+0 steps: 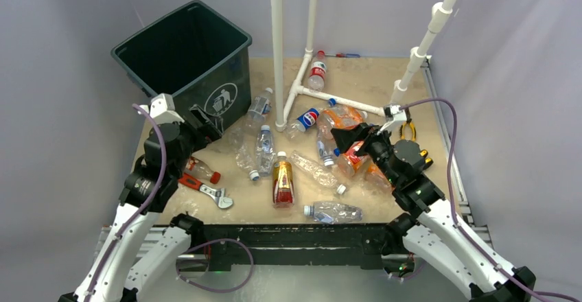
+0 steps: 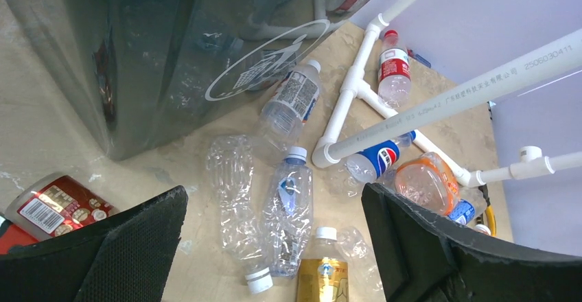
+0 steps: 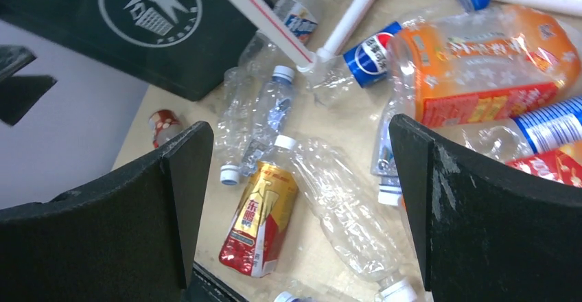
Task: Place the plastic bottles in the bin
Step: Pick up the plastic bottle at the center of the board.
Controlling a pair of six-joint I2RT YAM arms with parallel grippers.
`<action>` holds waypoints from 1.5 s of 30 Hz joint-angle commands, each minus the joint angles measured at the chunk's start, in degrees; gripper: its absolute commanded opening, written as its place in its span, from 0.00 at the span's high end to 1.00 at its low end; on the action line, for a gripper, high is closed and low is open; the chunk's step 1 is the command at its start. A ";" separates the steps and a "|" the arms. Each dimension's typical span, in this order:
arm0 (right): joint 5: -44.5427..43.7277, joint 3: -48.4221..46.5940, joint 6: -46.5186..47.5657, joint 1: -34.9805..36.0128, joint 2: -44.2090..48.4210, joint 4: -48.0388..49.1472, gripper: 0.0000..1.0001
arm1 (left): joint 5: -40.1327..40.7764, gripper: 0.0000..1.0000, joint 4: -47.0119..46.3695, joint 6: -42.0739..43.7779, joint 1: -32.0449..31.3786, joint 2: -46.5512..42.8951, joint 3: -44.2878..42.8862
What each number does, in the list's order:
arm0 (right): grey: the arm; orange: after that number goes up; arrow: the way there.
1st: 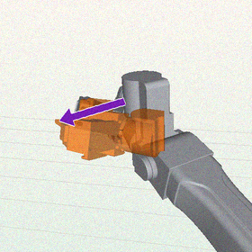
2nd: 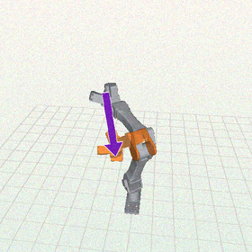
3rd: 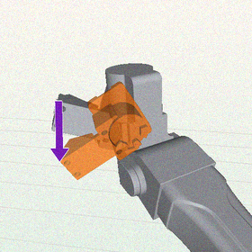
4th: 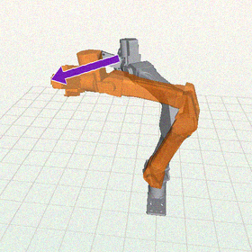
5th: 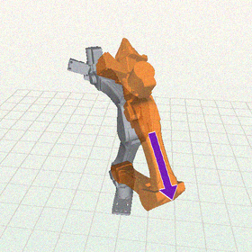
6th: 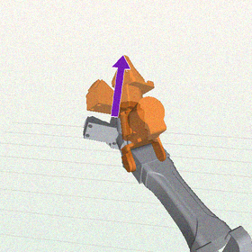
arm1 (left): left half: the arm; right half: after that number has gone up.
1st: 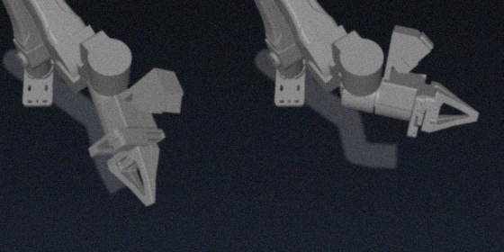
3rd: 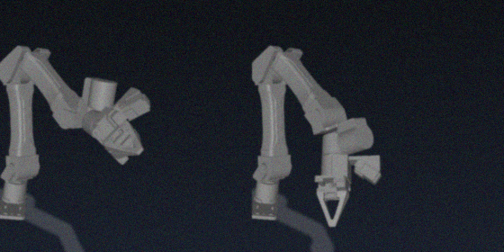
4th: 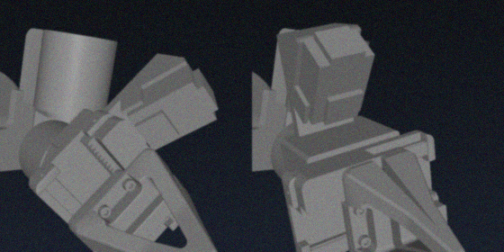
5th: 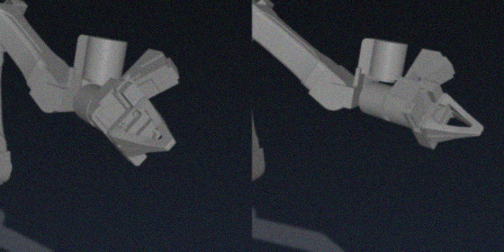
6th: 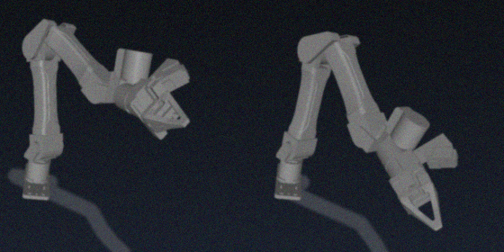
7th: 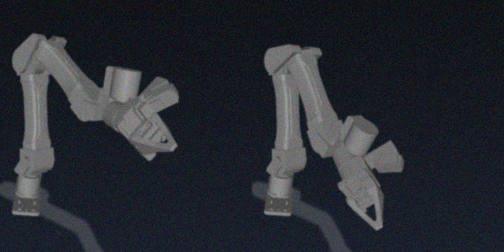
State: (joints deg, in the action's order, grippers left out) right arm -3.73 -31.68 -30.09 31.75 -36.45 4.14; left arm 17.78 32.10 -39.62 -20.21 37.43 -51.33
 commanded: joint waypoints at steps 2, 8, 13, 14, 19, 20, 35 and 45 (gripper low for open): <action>-17.32 -4.04 -5.28 -0.12 -0.93 -11.24 0.01 | -1.20 0.01 -3.03 2.97 0.34 -0.64 1.47; -32.00 -11.98 -18.22 -0.34 -8.09 -31.20 0.01 | -2.79 0.01 -5.73 3.32 0.34 -4.20 5.14; -29.51 -11.88 -20.68 -2.90 -7.92 -34.79 0.01 | -3.01 0.01 -7.03 0.72 0.34 -5.77 7.88; -28.75 -11.29 -21.20 -3.83 -7.86 -35.15 0.01 | -3.08 0.01 -7.22 0.08 0.34 -5.72 8.44; -23.33 -6.71 -21.39 -10.33 -7.77 -33.37 0.01 | -1.66 0.01 -6.65 -4.51 0.34 -3.68 10.80; -22.44 -5.55 -21.26 -10.79 -7.87 -32.34 0.01 | -1.91 0.01 -6.72 -5.40 0.34 -2.91 11.13; -17.32 -2.86 -21.60 -11.01 -17.00 -21.43 0.10 | -6.35 0.01 -9.42 -8.47 0.34 -3.52 15.53; -19.65 -1.96 -19.67 -11.05 -23.72 -18.32 0.21 | -5.36 0.01 -7.95 -8.73 0.34 -3.42 15.62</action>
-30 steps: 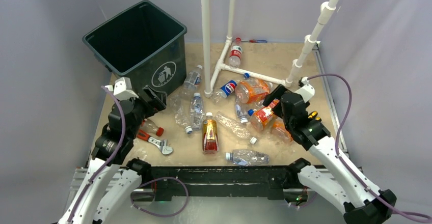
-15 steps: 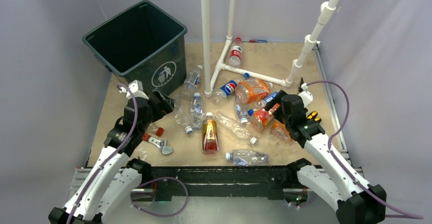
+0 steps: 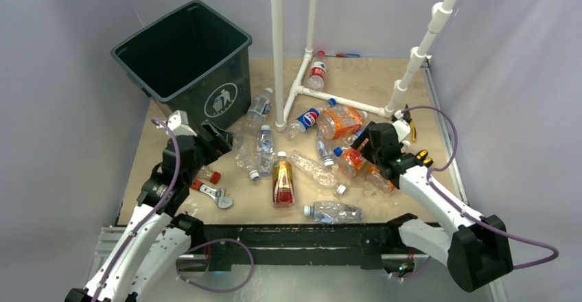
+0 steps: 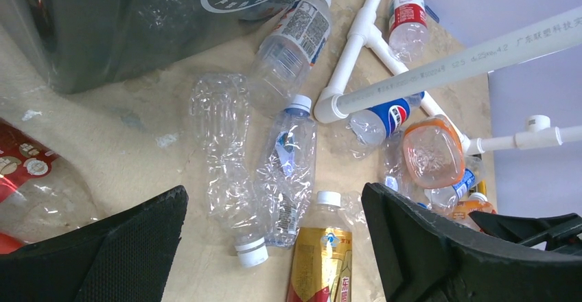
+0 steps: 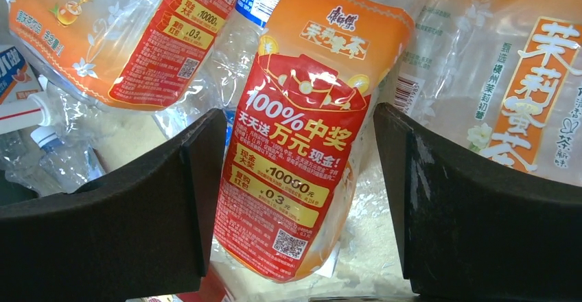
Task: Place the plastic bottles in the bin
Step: Pick up the plastic bottle at the center of the board.
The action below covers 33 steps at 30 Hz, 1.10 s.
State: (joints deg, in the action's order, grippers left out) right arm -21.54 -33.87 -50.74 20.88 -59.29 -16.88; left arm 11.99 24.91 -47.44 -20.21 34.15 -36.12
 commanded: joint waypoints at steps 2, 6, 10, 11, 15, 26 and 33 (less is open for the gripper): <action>-1.41 0.57 0.99 -0.14 -1.56 3.28 0.24 | 0.75 0.02 -0.57 -1.07 0.34 -0.17 0.66; -0.84 0.95 1.74 -0.15 -2.14 4.26 0.33 | 0.71 0.02 -0.36 -0.91 0.34 -0.20 0.63; -1.10 0.14 4.33 -0.14 -0.46 4.28 0.41 | 0.95 0.02 -0.25 0.50 0.34 -0.76 0.12; -0.24 -0.22 5.16 -0.15 0.70 4.05 0.42 | 1.13 0.01 -0.21 1.07 0.34 -1.01 -0.10; 2.95 -1.98 10.50 -0.05 7.18 2.37 0.51 | 1.22 0.01 -0.58 3.72 0.34 -2.20 -1.70; 32.17 -8.59 27.39 0.02 24.01 4.19 0.56 | -1.07 0.01 -0.79 9.96 0.35 -3.19 -9.60; 59.91 -4.36 25.86 0.03 30.25 21.32 0.56 | -3.37 0.01 -3.67 12.36 0.34 -4.70 -12.24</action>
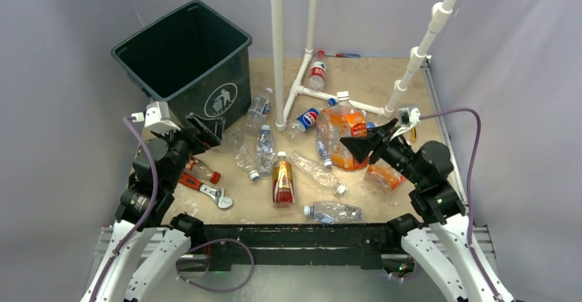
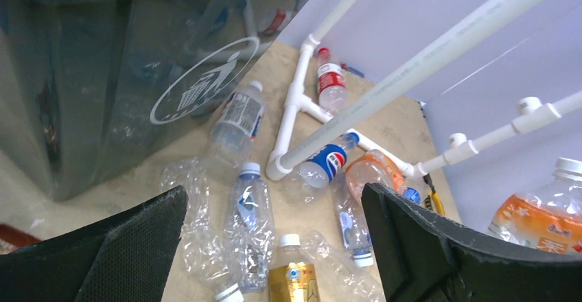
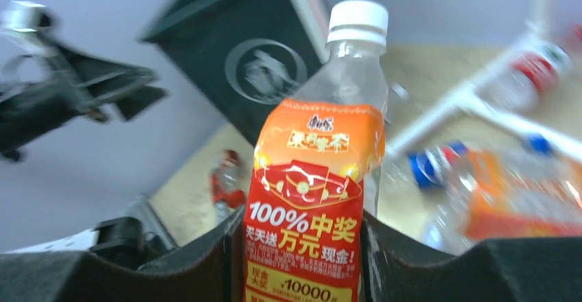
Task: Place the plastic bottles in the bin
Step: Pick up the plastic bottle at the center of the board.
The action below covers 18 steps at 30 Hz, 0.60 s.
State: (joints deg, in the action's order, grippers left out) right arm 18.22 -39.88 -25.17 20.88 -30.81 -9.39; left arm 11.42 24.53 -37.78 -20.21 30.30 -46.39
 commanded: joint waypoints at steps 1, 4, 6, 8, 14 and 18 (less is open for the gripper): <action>22.92 3.05 -1.95 0.02 1.37 17.86 0.56 | -4.28 0.01 -3.92 3.07 0.34 -0.55 -2.10; 28.13 7.01 -8.69 1.72 -0.44 31.07 0.56 | -12.94 0.02 -7.07 4.17 0.34 1.28 -2.46; 25.55 7.03 -7.79 5.64 -0.97 34.48 0.57 | -21.29 0.01 -10.98 3.76 0.34 2.32 -1.91; 21.82 5.70 -3.88 10.93 -2.40 33.77 0.58 | -29.00 0.01 -15.72 2.23 0.34 3.05 -0.84; 17.29 6.07 -1.55 18.42 -6.54 39.12 0.59 | -37.94 0.01 -25.47 -0.14 0.34 2.22 0.88; 6.86 7.75 1.81 27.40 -8.12 41.03 0.61 | -41.28 0.01 -30.00 -1.38 0.34 1.90 1.30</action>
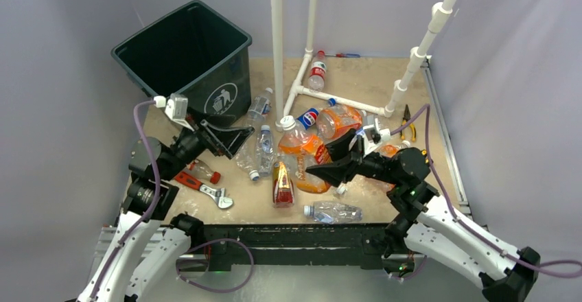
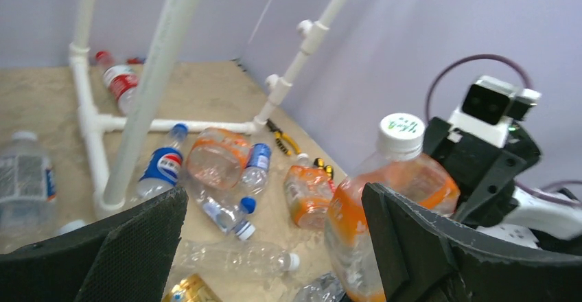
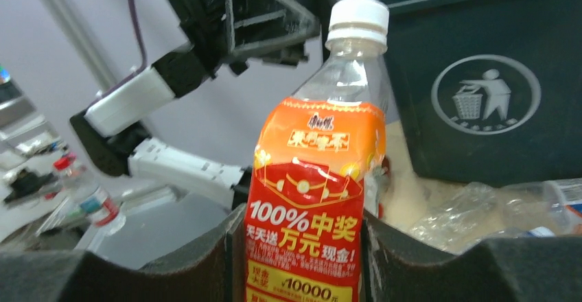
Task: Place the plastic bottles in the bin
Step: Pick up the plastic bottle at the center of the board.
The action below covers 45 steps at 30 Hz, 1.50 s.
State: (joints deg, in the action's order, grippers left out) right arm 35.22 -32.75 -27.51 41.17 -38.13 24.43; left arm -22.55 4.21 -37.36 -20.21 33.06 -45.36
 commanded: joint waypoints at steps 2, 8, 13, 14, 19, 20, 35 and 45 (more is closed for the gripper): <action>-17.54 1.44 7.58 13.75 -1.52 8.11 0.62 | -9.64 0.01 -11.64 -2.81 0.34 -0.20 0.55; -20.68 3.47 8.70 19.21 -4.32 13.57 0.64 | -15.04 0.03 -13.18 -1.74 0.34 0.77 -0.51; -17.15 3.97 6.96 19.26 -6.29 16.04 0.63 | -20.26 0.03 -14.04 -0.03 -0.23 1.01 -1.24; -16.65 4.58 6.29 19.22 -6.11 16.91 0.63 | -21.20 0.03 -14.60 -0.14 -0.33 1.00 -1.03; -16.90 4.57 4.91 19.21 -7.36 18.76 0.65 | -22.75 0.07 -18.78 -3.18 -0.62 1.14 1.32; -16.94 4.32 4.91 19.21 -8.06 18.84 0.65 | -22.77 0.08 -20.32 -4.41 -0.62 1.65 1.75; -22.48 5.40 4.07 19.35 -12.17 25.50 0.68 | -23.24 0.33 -21.79 -9.90 -0.78 7.97 2.46; -22.41 3.55 4.30 20.12 -16.57 26.81 0.68 | -22.81 0.35 -27.67 -13.90 -1.13 8.92 3.07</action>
State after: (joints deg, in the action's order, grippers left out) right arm 13.76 -27.40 -23.11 60.58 -53.30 47.35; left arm -45.65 -17.63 -48.49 -20.82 41.21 -42.22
